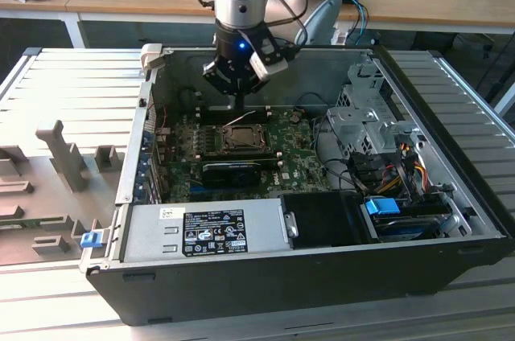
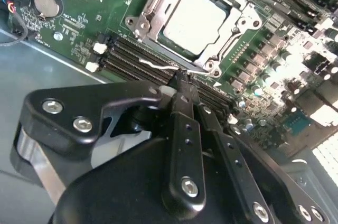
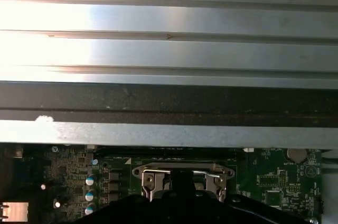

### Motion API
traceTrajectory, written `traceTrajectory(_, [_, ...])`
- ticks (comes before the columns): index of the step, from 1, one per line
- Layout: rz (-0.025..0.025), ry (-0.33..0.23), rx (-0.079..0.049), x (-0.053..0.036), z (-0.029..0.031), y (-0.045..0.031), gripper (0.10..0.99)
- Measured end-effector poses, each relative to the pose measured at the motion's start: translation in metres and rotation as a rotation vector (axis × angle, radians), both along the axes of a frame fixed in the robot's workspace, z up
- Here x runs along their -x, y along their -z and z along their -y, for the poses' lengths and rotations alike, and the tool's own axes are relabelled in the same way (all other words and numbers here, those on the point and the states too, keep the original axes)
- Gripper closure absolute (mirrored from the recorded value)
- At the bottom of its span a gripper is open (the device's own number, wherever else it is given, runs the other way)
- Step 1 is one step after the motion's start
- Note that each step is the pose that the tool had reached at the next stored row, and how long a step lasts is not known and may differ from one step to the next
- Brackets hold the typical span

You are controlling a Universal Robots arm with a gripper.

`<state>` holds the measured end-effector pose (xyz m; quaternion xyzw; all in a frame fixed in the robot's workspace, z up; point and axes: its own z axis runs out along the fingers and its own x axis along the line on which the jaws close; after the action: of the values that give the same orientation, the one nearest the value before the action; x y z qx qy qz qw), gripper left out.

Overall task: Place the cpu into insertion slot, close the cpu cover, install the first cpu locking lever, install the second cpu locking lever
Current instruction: 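Install the first cpu locking lever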

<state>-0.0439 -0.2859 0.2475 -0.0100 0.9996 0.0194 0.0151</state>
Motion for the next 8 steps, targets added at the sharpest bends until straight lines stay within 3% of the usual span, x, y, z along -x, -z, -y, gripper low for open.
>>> traceTrajectory(2, [0.0038,-0.002,0.0,-0.0001,0.0,0.0013,0.98])
traceTrajectory(8, [0.0043,-0.015,-0.018,-0.0011,-0.0004,0.0045,0.98])
